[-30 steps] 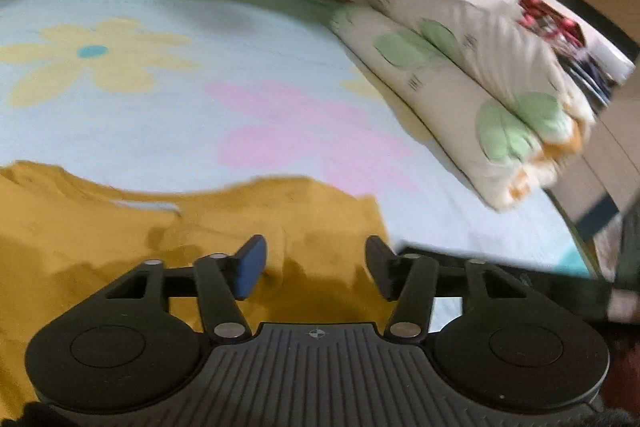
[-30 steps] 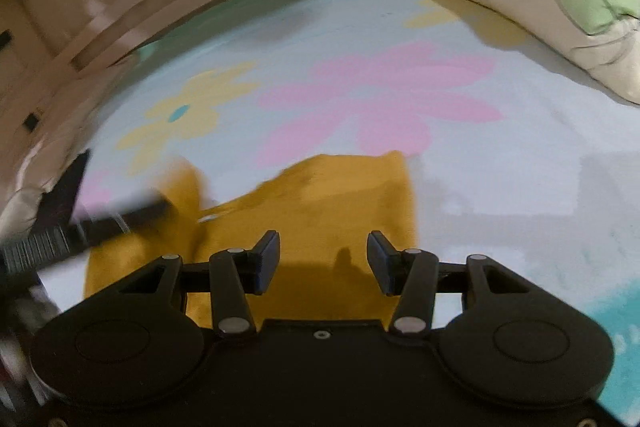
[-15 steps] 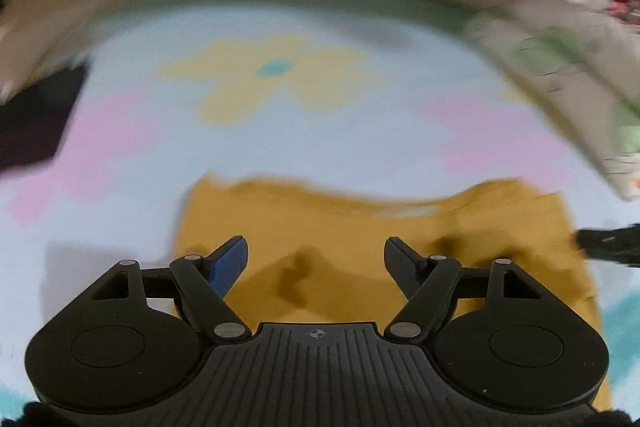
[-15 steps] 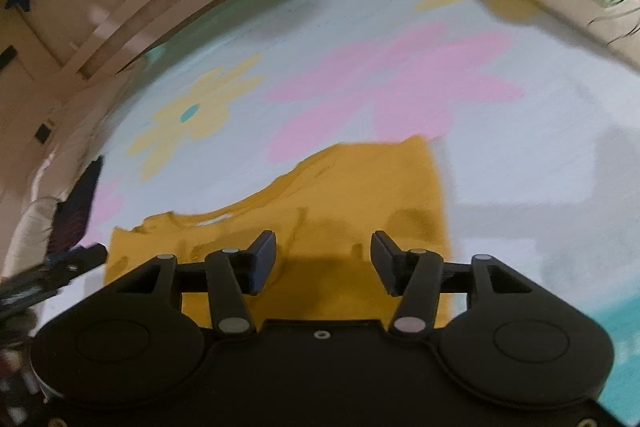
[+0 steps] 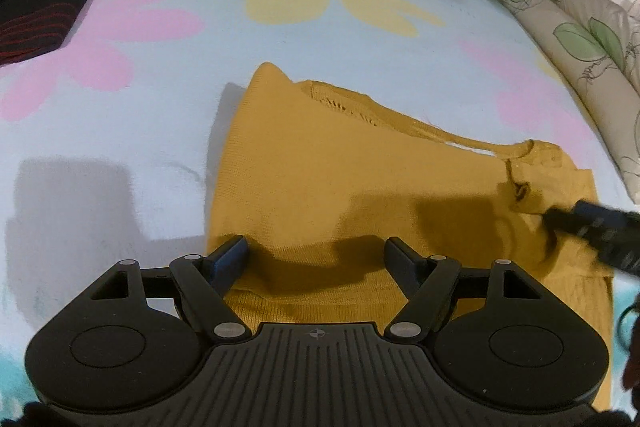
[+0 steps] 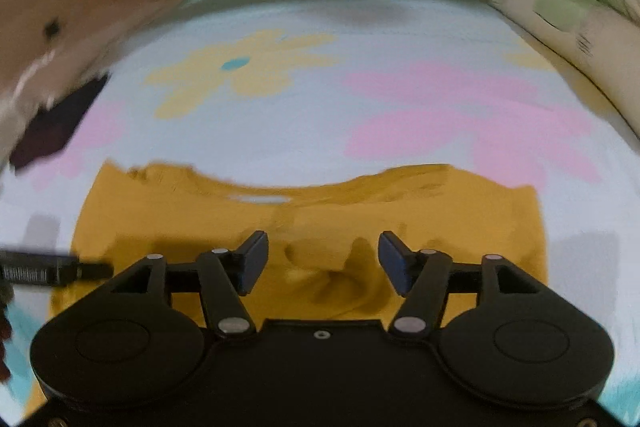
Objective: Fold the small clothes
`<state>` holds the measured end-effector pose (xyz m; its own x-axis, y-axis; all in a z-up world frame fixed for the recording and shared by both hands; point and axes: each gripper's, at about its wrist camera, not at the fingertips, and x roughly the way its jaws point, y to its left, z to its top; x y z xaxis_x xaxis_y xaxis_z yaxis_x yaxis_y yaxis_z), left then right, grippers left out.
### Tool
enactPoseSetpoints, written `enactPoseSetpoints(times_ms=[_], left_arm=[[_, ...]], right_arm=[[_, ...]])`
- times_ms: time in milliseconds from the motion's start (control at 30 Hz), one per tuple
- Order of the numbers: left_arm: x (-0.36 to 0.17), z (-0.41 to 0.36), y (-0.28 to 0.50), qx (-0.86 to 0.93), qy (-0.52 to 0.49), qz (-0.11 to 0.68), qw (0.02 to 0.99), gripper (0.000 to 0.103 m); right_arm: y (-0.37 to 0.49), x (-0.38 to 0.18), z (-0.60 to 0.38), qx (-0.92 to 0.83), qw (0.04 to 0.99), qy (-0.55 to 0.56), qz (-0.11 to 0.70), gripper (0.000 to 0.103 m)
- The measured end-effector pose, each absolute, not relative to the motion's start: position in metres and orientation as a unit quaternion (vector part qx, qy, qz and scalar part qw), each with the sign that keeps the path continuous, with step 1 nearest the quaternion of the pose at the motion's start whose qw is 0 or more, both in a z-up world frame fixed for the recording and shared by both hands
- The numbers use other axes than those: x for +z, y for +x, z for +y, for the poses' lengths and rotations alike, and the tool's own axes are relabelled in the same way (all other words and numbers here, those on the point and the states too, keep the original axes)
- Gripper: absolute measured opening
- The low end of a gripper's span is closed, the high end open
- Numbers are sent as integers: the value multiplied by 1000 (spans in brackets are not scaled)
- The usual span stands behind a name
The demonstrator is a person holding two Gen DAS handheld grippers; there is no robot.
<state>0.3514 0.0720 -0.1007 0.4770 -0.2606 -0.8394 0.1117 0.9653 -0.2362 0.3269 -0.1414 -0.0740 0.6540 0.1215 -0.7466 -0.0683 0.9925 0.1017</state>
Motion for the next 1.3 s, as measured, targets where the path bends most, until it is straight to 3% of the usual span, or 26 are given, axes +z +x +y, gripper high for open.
enactPoseSetpoints(times_ms=[200,400,567,733,900,1067,1300], left_arm=[[-99,81,350,-116,-92,501,853,74],[-99,83,351,-113,-99,501,852,74],[-100,79,352,-111,-93,501,853,75],[-101,77,352,-112,-87,499,855,75],[-101,78,353,-113,-94,498,855,76],[-101,81,351,-117,-99,495,855,76],[-101,86,353,-117,-114,496,853,76]], right_arm=[[320,-91,-155,-16,884,-50,465,68],[302,-83,-251,-129,866,46,481,70],[294,-61,-267,-102,895,107,420,70],[306,-61,-201,-9,915,48,399,72],[317,-78,-132,29,917,-59,393,84],[331,-104,-113,24,898,-144,416,82],[336,-96,-247,-104,886,-5,452,82]])
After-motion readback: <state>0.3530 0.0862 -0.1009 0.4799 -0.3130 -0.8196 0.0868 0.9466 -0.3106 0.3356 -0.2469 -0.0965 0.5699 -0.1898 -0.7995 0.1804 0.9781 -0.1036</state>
